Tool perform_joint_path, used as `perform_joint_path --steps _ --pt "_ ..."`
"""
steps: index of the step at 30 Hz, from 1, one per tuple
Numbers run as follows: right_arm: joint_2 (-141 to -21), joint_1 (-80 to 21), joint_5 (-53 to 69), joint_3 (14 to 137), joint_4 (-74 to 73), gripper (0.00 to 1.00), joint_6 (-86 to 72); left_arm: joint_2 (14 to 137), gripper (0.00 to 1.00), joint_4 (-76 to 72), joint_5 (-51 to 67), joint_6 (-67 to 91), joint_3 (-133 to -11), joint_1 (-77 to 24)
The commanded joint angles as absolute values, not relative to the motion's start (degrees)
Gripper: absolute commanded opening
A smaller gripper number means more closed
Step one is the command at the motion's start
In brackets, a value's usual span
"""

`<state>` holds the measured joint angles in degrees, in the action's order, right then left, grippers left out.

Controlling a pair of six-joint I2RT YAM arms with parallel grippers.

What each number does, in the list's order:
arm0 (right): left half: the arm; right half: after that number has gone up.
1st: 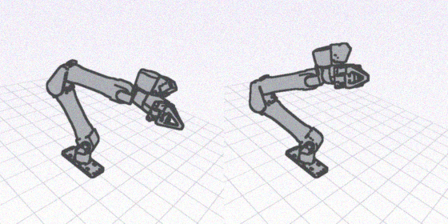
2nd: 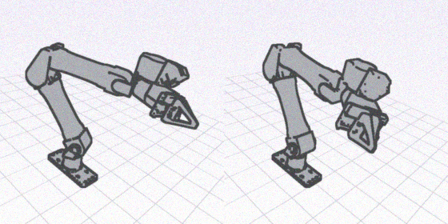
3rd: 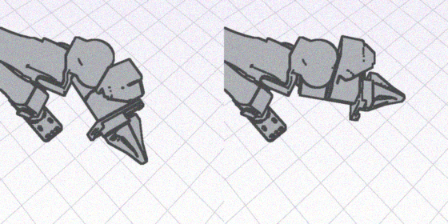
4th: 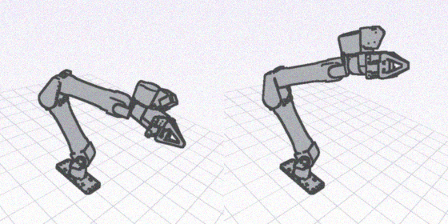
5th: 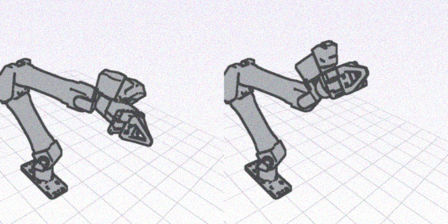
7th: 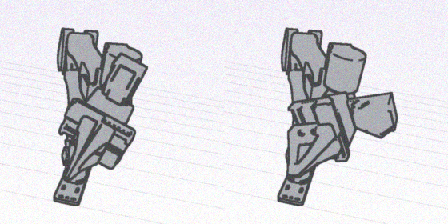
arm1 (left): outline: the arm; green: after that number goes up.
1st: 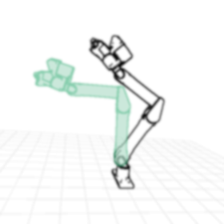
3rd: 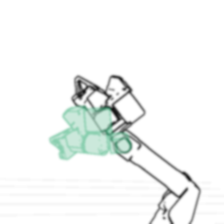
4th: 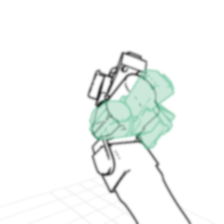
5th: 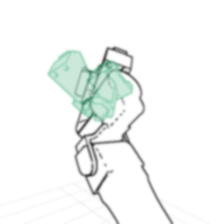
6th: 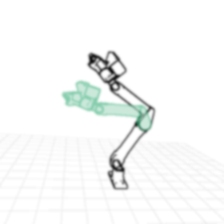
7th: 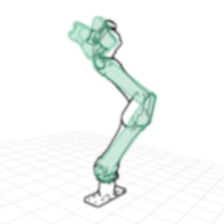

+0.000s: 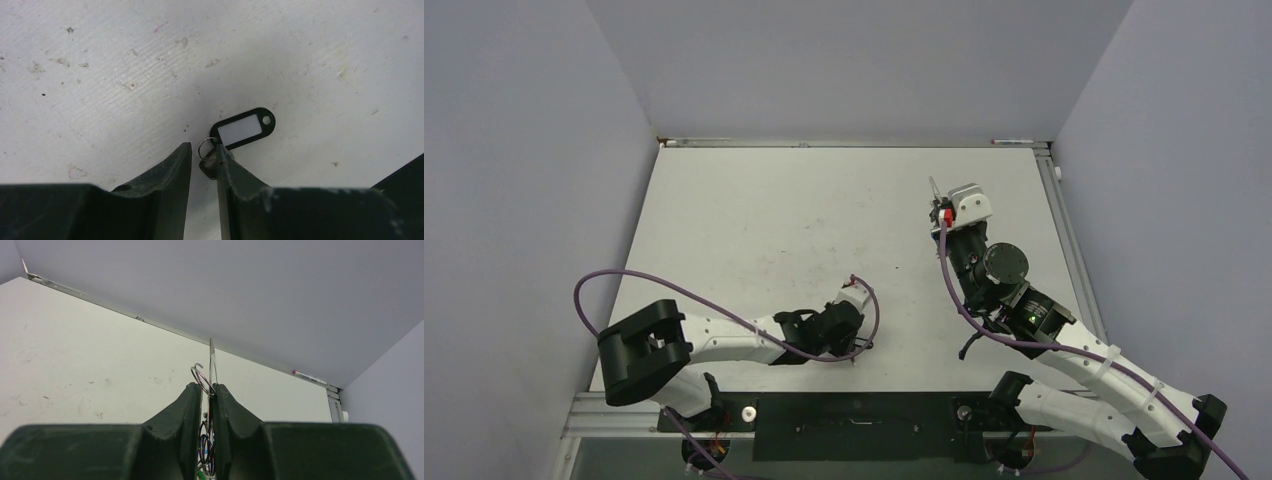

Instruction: Put the keys on the keyring

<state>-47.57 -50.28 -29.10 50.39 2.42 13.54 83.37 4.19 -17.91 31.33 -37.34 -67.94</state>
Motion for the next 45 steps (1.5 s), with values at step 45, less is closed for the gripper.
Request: perform_joint_path --steps 45 --pt "-45.8 -50.4 -19.7 48.6 6.4 0.05 10.7 57.7 0.00 6.6 -20.0 19.9 -35.2 -67.1"
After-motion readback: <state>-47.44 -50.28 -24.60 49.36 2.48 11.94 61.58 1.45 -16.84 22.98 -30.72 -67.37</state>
